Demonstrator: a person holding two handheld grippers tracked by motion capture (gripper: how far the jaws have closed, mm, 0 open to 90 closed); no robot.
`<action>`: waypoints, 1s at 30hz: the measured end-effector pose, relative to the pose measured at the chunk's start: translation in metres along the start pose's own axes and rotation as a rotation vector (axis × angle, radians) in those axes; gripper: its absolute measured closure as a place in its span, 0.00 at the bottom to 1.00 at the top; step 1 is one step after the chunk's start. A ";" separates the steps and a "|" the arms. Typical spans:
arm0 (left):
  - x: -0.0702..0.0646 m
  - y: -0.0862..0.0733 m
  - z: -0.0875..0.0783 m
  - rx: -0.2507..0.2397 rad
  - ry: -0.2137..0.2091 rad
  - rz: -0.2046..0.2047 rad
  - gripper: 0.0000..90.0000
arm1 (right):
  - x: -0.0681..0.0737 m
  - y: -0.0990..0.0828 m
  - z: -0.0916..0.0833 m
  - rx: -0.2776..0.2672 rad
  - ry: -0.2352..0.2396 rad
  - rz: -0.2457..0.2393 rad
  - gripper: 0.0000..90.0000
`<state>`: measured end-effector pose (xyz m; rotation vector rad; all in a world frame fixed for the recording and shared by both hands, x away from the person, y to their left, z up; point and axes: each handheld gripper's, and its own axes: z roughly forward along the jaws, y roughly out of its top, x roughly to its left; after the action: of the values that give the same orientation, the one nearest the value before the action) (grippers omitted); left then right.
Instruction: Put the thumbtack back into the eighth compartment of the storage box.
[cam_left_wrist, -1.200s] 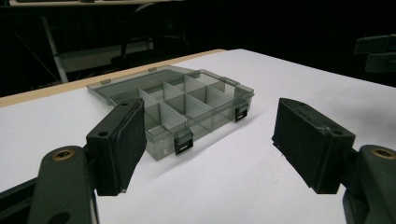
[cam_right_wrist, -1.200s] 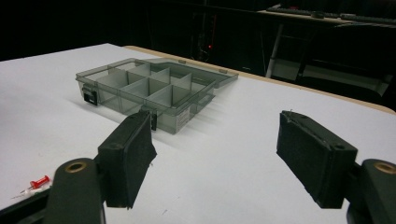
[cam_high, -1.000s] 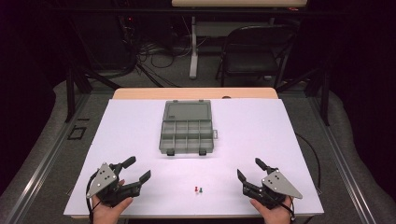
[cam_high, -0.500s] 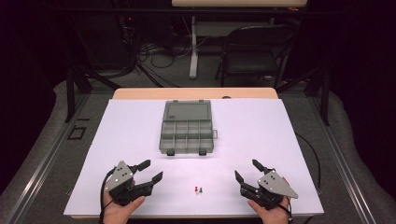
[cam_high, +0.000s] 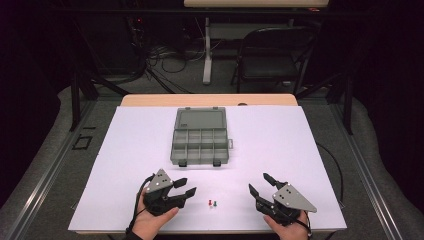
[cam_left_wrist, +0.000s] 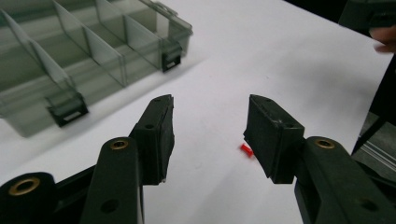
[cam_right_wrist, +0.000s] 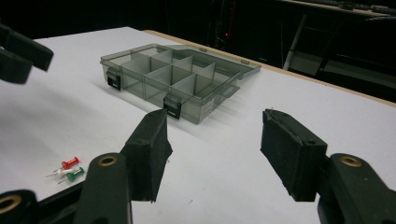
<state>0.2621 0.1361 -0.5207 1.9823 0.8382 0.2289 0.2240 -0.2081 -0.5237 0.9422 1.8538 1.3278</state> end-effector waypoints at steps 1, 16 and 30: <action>-0.001 -0.001 0.003 0.013 -0.005 -0.001 0.59 | 0.001 0.001 0.000 0.013 -0.003 -0.001 0.45; -0.029 -0.013 0.040 0.136 -0.045 0.026 0.70 | -0.002 0.000 0.001 0.065 0.024 0.057 0.46; -0.033 -0.016 0.053 0.159 -0.039 0.000 0.79 | -0.006 -0.001 0.000 0.072 0.024 0.083 0.46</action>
<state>0.2554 0.0829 -0.5568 2.1275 0.8543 0.1263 0.2274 -0.2135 -0.5242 1.0553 1.9099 1.3340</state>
